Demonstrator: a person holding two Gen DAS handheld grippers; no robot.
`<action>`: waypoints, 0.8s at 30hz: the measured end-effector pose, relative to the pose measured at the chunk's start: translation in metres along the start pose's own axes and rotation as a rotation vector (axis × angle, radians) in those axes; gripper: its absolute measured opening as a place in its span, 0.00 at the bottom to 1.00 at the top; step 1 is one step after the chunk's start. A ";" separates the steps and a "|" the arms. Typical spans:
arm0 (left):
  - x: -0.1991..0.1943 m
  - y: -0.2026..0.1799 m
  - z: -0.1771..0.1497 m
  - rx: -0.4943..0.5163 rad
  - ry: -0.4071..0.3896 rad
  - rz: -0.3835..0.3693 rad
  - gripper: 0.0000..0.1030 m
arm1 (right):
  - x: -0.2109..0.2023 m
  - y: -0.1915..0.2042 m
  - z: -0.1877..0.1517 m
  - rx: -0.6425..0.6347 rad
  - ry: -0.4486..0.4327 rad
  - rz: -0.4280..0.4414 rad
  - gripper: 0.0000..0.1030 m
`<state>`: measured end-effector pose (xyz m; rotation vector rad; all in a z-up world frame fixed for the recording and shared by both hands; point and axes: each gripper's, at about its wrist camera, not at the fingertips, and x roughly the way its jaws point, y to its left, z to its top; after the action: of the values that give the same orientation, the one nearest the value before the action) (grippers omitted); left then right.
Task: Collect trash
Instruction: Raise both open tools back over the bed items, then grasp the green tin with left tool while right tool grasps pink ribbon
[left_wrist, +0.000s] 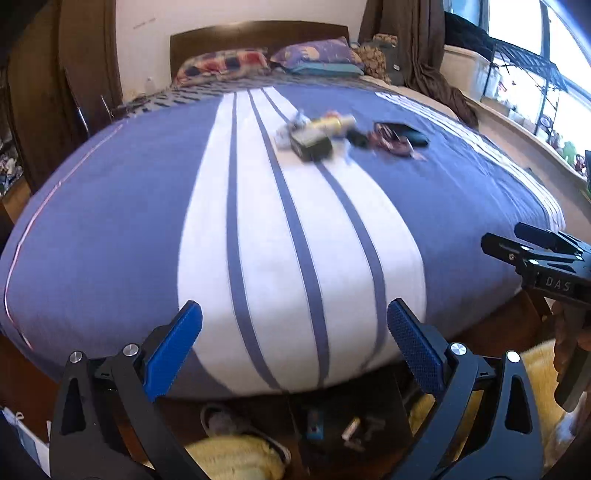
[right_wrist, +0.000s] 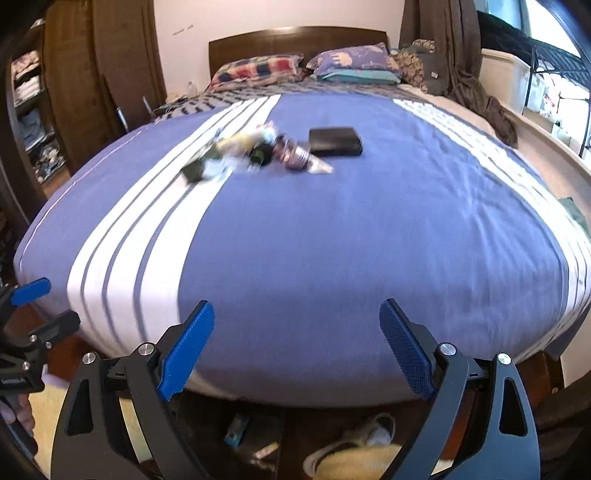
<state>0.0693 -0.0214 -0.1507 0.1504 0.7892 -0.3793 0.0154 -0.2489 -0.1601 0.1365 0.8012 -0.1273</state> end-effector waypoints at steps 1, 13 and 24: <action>0.002 0.002 0.007 -0.002 -0.006 -0.001 0.92 | 0.005 -0.001 0.006 0.006 -0.005 -0.002 0.89; 0.067 0.000 0.077 0.006 -0.010 -0.008 0.92 | 0.083 -0.002 0.084 -0.017 0.017 0.024 0.67; 0.120 -0.005 0.141 -0.028 -0.034 -0.040 0.81 | 0.125 0.005 0.119 -0.049 0.006 0.016 0.39</action>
<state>0.2373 -0.0975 -0.1385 0.1021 0.7644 -0.4072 0.1864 -0.2718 -0.1686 0.0970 0.8087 -0.0923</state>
